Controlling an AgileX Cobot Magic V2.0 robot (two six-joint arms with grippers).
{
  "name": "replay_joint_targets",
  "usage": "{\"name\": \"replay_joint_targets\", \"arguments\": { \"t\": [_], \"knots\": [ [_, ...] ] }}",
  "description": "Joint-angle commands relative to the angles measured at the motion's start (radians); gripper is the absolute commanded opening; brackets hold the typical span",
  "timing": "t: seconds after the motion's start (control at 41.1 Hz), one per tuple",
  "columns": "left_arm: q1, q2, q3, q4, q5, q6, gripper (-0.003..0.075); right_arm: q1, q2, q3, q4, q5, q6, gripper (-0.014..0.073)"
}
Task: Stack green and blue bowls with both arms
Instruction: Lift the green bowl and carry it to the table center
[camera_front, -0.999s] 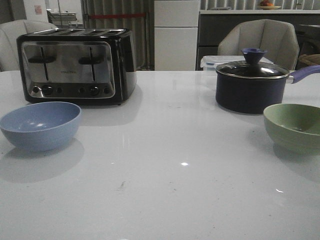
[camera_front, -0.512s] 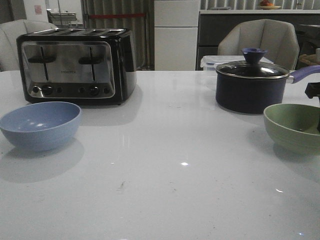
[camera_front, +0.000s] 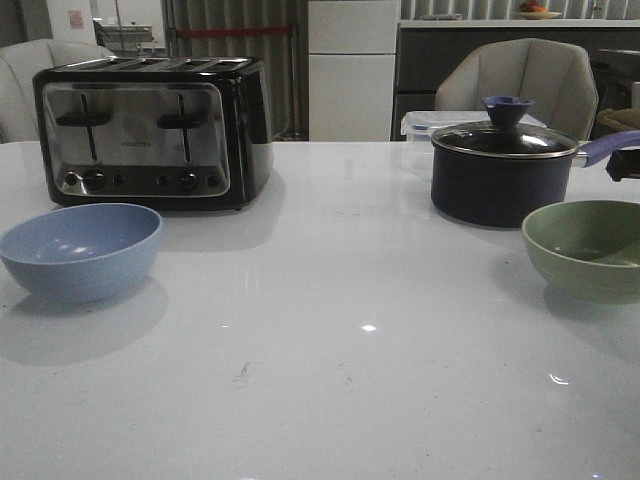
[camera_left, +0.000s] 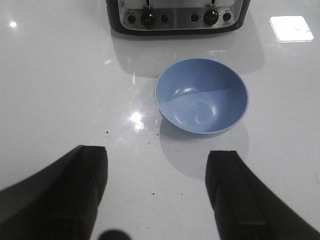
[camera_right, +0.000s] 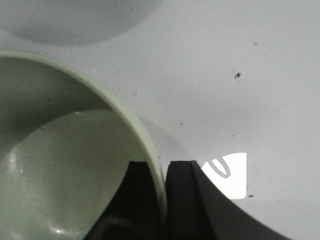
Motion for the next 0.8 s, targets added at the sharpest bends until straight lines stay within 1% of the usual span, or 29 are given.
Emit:
{"name": "replay_joint_targets", "arguments": {
  "t": [0.0,0.097,0.171,0.39,0.512,0.609,0.779],
  "knots": [
    [-0.004,-0.002,-0.026,-0.006,-0.070,-0.006,0.0486,0.011,-0.101,-0.031,0.026,-0.009,-0.030,0.0089],
    [-0.004,-0.002,-0.026,-0.006,-0.070,-0.006,0.0486,0.054,-0.161,-0.031,0.044,0.003,-0.074,0.0088],
    [-0.004,-0.002,-0.026,-0.006,-0.070,-0.006,0.0486,0.106,-0.204,-0.031,0.059,0.013,-0.095,0.0088],
    [-0.004,-0.002,-0.026,-0.006,-0.070,-0.006,0.0486,0.301,-0.257,-0.031,0.123,0.011,-0.108,0.0088],
    [-0.004,-0.002,-0.026,-0.008,-0.070,-0.006,0.0480,0.421,-0.231,-0.030,0.165,-0.025,-0.108,0.0088],
    [-0.004,-0.002,-0.026,-0.008,-0.070,-0.006,0.0464,0.491,-0.190,-0.030,0.191,-0.055,-0.108,0.0088],
    [-0.004,-0.002,-0.026,-0.008,-0.070,-0.006,0.0435,0.559,-0.098,-0.030,0.229,-0.069,-0.108,0.0088]
  ]
}}
